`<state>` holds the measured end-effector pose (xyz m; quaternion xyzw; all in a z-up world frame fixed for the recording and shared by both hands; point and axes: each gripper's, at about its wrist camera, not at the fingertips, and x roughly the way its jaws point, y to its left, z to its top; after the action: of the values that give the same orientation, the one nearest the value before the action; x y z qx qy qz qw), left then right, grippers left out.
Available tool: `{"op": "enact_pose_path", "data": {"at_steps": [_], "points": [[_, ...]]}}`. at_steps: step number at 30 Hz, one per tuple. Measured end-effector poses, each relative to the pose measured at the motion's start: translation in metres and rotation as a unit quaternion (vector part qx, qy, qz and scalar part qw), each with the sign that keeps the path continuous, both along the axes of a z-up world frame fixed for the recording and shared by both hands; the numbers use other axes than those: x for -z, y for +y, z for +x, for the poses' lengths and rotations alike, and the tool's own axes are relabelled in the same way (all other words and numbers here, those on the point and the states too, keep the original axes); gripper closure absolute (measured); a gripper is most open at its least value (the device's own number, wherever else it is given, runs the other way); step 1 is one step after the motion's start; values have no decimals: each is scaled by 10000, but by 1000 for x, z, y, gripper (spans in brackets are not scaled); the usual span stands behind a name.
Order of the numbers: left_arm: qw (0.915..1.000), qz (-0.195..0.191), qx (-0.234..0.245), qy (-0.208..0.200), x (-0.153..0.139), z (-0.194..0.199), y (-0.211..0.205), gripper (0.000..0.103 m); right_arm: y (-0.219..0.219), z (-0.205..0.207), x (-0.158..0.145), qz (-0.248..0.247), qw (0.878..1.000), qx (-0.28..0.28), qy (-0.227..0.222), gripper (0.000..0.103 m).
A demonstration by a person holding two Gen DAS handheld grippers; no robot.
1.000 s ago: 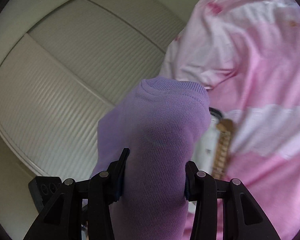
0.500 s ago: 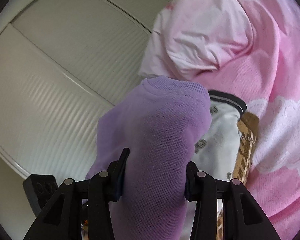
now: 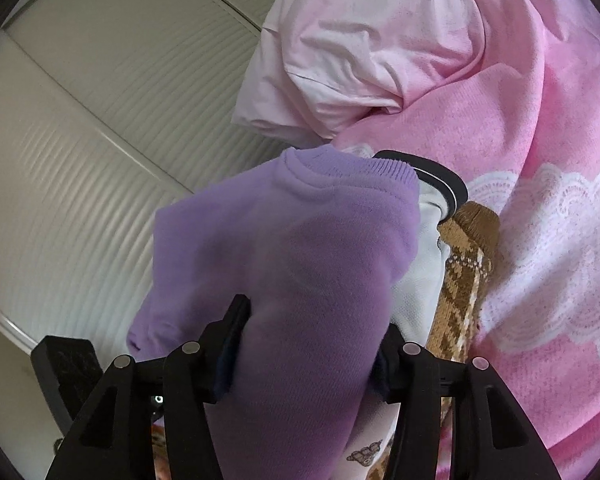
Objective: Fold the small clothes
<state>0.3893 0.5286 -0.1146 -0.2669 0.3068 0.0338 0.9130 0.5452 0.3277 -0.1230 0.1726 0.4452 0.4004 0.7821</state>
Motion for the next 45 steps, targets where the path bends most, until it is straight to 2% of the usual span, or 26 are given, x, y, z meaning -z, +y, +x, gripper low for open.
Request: {"op": "enact_pose_path", "data": {"at_steps": [5,10,11,12,14,16,18,21,24,33,36,42,45], "points": [[9986,510,-115,-88,-32,-16,-15,38,-1,-13,-26,-399,9983,62,-430,40],[9961,864,-195,-41,-55,-30,-29,37,-13,-23,-37,-578,9972,130,-461,40],[9958,896,-185,-20,-58,-32,-31,37,-19,-24,-40,-605,9967,209,-502,36],[9957,906,-186,-5,-60,-34,-33,37,-24,-25,-43,-623,9960,295,-560,27],[9959,884,-200,4,-64,-39,-36,37,-38,-28,-51,-533,9956,468,-617,22],[9960,864,-233,-3,-68,-45,-41,37,-46,-34,-60,-543,9949,489,-695,22],[9956,910,-238,-3,-73,-51,-49,37,-54,-45,-73,-688,9918,501,-958,22],[9936,1107,-221,-14,-81,-63,-67,37,-65,-68,-88,-1022,9840,554,-1352,22],[9913,1292,-224,-75,-91,-82,-92,32,-83,-98,-100,-1246,9746,658,-1742,22],[9826,1835,66,-270,-116,-154,-204,31,-180,-205,-121,-1746,9458,1192,-2466,22],[9819,1852,202,-342,-116,-180,-245,24,-225,-247,-126,-1901,9345,1442,-2643,22],[9802,1843,673,-277,-103,-221,-330,20,-322,-321,-130,-2228,9133,2026,-2743,19],[9772,1919,849,-325,-101,-241,-370,12,-369,-356,-131,-2421,9014,2341,-2721,17]]}}
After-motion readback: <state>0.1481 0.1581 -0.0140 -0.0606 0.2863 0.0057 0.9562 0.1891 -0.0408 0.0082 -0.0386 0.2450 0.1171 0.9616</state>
